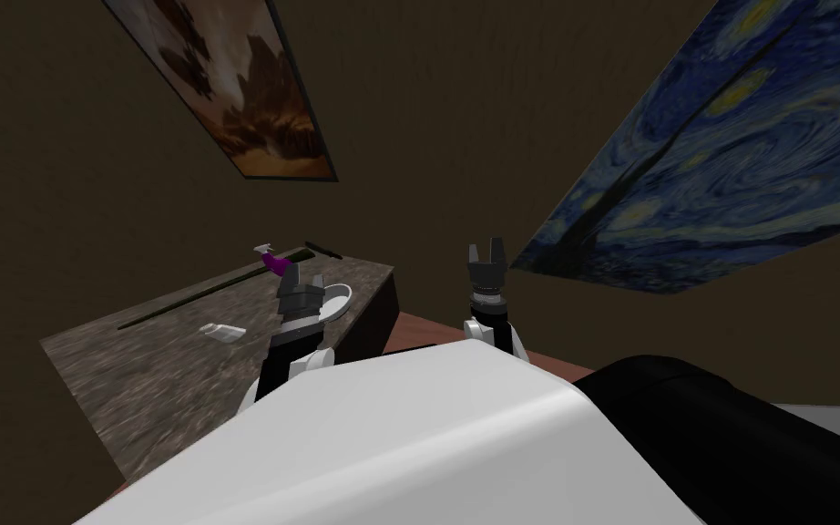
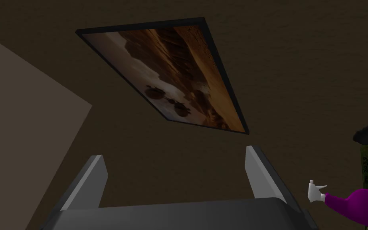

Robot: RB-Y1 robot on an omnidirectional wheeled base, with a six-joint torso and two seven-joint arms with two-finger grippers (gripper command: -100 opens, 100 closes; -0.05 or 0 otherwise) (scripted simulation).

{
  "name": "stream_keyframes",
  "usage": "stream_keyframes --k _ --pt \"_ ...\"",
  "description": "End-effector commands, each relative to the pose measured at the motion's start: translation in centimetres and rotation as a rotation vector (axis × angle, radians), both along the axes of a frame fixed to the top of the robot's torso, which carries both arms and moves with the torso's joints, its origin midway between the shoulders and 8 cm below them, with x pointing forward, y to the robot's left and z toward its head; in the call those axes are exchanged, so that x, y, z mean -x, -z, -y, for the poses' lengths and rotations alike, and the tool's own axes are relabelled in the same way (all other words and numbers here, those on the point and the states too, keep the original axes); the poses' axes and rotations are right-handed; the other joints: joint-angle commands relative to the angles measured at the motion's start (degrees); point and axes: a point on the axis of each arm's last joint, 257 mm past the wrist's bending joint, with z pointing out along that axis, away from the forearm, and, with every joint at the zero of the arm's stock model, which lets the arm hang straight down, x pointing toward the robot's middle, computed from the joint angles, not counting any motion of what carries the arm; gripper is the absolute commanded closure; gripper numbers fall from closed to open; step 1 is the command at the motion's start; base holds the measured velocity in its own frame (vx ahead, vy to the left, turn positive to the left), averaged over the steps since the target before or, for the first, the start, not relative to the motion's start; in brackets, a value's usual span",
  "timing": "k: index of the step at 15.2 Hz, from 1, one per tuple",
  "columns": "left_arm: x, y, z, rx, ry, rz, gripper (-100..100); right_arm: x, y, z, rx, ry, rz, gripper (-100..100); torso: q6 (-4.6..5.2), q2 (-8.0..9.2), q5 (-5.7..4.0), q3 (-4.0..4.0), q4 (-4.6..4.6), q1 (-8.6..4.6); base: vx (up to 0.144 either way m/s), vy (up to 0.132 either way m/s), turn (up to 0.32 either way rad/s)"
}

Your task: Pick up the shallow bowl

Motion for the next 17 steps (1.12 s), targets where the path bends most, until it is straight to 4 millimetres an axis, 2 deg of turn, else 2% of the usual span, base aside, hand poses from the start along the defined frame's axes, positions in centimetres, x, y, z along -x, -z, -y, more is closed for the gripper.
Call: stream_keyframes --k 1,6,8,9,11,16,17 --pt "-0.1 0.3 0.0 -0.033 0.016 -0.022 -100 0.0 0.0 0.0 0.000 0.000 0.000 0 0.00 0.00 0.00 0.00 0.00 0.00 -0.004 0.002 -0.015" --pt "-0.2 1.1 -0.3 -0.072 0.033 -0.067 -100 0.0 0.0 0.0 0.000 0.000 0.000 0 0.00 0.05 0.01 0.03 0.01 0.07 -0.010 0.010 -0.025" --pt "-0.2 2.3 -1.2 -0.095 0.038 -0.127 -100 0.0 0.0 0.0 0.000 0.000 0.000 0 0.00 0.07 0.02 0.04 0.01 0.08 -0.017 0.014 -0.061" --pt "-0.3 2.3 -1.1 -0.101 0.041 -0.128 -100 0.0 0.0 0.0 0.000 0.000 0.000 0 0.01 0.08 0.02 0.05 0.02 0.10 -0.019 0.020 -0.049" --pt "-0.2 3.7 -2.4 -0.115 0.039 -0.199 -100 0.0 0.0 0.0 0.000 0.000 0.000 0 0.00 0.10 0.02 0.06 0.02 0.13 -0.026 0.024 -0.071" --pt "0.0 5.6 -3.9 -0.125 0.033 -0.290 -100 0.0 0.0 0.0 0.000 0.000 0.000 0 0.00 0.12 0.03 0.07 0.02 0.13 -0.023 0.022 -0.066" --pt "0.3 6.5 -4.8 -0.125 0.027 -0.336 -100 0.0 0.0 0.0 0.000 0.000 0.000 0 0.00 0.10 0.03 0.06 0.02 0.12 -0.023 0.025 -0.082"
